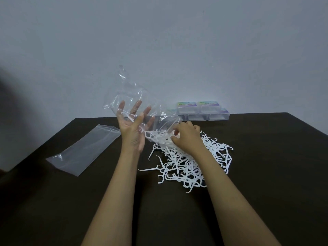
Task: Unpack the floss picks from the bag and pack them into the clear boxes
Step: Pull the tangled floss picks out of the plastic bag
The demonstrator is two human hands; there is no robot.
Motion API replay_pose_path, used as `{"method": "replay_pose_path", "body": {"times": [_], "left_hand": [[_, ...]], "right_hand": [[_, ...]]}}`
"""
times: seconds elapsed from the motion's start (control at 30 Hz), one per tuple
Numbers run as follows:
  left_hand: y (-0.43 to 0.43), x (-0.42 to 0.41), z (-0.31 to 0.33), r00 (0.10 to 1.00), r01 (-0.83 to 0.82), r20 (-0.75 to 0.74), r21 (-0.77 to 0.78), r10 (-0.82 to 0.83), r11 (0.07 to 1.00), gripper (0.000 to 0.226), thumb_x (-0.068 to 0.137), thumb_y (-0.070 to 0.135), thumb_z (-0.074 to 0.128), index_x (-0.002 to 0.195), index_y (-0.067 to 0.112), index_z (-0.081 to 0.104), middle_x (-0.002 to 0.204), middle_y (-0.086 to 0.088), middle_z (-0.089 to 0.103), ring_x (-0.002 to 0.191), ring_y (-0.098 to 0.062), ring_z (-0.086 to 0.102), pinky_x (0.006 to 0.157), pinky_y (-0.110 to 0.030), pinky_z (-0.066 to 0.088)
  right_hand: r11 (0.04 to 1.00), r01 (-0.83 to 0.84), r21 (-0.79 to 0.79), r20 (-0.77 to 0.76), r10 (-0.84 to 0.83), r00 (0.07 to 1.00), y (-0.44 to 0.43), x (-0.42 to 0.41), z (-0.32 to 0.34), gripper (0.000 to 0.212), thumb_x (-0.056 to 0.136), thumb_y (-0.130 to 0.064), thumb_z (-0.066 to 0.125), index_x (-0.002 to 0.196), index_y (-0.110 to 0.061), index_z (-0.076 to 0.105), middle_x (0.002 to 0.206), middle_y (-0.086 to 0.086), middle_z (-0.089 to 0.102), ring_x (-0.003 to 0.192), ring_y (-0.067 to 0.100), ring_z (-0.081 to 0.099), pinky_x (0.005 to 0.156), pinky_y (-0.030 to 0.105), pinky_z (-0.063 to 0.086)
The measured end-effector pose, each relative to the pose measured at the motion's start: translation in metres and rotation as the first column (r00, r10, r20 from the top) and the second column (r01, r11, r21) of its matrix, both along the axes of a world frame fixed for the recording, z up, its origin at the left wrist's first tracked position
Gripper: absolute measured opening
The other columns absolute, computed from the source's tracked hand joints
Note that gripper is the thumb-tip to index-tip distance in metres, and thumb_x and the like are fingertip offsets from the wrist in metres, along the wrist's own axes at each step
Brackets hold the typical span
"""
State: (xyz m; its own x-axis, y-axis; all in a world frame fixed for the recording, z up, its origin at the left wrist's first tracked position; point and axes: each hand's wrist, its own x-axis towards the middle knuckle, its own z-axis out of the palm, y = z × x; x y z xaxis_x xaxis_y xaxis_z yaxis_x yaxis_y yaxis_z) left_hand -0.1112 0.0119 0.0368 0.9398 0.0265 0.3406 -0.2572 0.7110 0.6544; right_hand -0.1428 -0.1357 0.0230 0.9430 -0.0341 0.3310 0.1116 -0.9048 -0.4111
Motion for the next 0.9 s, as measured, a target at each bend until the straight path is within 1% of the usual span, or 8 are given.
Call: {"method": "replay_pose_path", "body": {"times": [0.03,0.13,0.27,0.43,0.57,0.67,0.8,0.9], "left_hand": [[0.000,0.000,0.000,1.000,0.001,0.003,-0.002,-0.001,1.000,0.060,0.086,-0.011,0.050,0.127,0.029,0.033,0.117,-0.004,0.057,0.100,-0.025,0.063,0.085,-0.047,0.053],[0.000,-0.001,0.001,1.000,0.002,0.008,-0.007,-0.002,1.000,0.059,0.087,-0.011,0.049,0.127,0.029,0.032,0.117,-0.003,0.057,0.099,-0.024,0.063,0.084,-0.046,0.054],[-0.002,-0.004,0.004,0.999,-0.014,0.039,0.006,0.013,1.000,0.058,0.087,-0.011,0.050,0.124,0.031,0.034,0.117,-0.004,0.057,0.098,-0.022,0.064,0.086,-0.045,0.052],[-0.002,-0.006,0.011,0.990,-0.088,0.123,0.112,0.074,0.990,0.062,0.086,-0.008,0.054,0.124,0.037,0.033,0.119,-0.003,0.058,0.100,-0.021,0.065,0.085,-0.039,0.053],[-0.003,-0.007,0.010,0.978,-0.151,0.171,0.203,0.117,0.967,0.064,0.085,-0.006,0.056,0.125,0.037,0.031,0.117,-0.003,0.060,0.102,-0.022,0.065,0.088,-0.040,0.052],[-0.001,-0.007,0.009,0.978,-0.166,0.161,0.218,0.132,0.962,0.067,0.085,-0.004,0.057,0.130,0.035,0.027,0.119,-0.005,0.059,0.105,-0.023,0.063,0.089,-0.040,0.052],[-0.001,-0.007,0.010,0.976,-0.189,0.160,0.267,0.150,0.945,0.072,0.085,0.002,0.061,0.136,0.038,0.023,0.122,-0.004,0.057,0.109,-0.020,0.062,0.089,-0.036,0.052],[-0.002,-0.007,0.009,0.976,-0.195,0.158,0.303,0.152,0.933,0.077,0.086,0.005,0.062,0.140,0.039,0.019,0.124,-0.005,0.057,0.113,-0.020,0.059,0.096,-0.043,0.049]], "right_hand": [[0.998,-0.016,0.063,0.006,0.016,1.000,0.001,-0.001,0.001,0.003,0.089,-0.027,0.056,0.092,-0.025,0.055,0.104,-0.003,0.058,0.111,0.017,0.043,0.099,0.036,0.023],[0.959,-0.066,0.275,0.021,0.062,0.998,0.005,0.003,0.001,0.029,0.081,-0.044,0.063,0.088,-0.016,0.064,0.103,-0.005,0.063,0.109,0.015,0.047,0.097,0.033,0.025],[0.901,-0.147,0.409,0.075,0.127,0.989,0.011,0.001,0.003,0.049,0.059,-0.069,0.058,0.083,-0.028,0.070,0.105,-0.013,0.066,0.107,0.016,0.056,0.097,0.050,0.040],[0.869,-0.134,0.476,0.086,0.106,0.991,0.011,0.000,0.007,0.046,0.066,-0.047,0.074,0.101,-0.016,0.070,0.098,-0.006,0.068,0.095,0.020,0.061,0.093,0.049,0.044],[0.802,-0.172,0.571,0.078,0.156,0.985,0.009,-0.004,0.009,0.059,0.070,-0.028,0.078,0.125,-0.019,0.056,0.103,0.003,0.068,0.095,0.019,0.062,0.083,0.029,0.050],[0.752,-0.195,0.630,0.095,0.175,0.980,0.007,-0.007,0.009,0.065,0.071,-0.025,0.078,0.129,-0.019,0.050,0.106,0.001,0.065,0.086,0.007,0.057,0.075,0.017,0.045],[0.705,-0.205,0.678,0.089,0.199,0.976,0.005,-0.006,0.007,0.074,0.070,-0.026,0.077,0.135,-0.021,0.042,0.118,0.004,0.064,0.100,0.013,0.060,0.075,0.013,0.043],[0.699,-0.201,0.687,0.081,0.201,0.976,0.005,-0.007,0.008,0.074,0.071,-0.026,0.077,0.136,-0.021,0.042,0.118,0.005,0.064,0.101,0.012,0.058,0.073,0.010,0.041]]}}
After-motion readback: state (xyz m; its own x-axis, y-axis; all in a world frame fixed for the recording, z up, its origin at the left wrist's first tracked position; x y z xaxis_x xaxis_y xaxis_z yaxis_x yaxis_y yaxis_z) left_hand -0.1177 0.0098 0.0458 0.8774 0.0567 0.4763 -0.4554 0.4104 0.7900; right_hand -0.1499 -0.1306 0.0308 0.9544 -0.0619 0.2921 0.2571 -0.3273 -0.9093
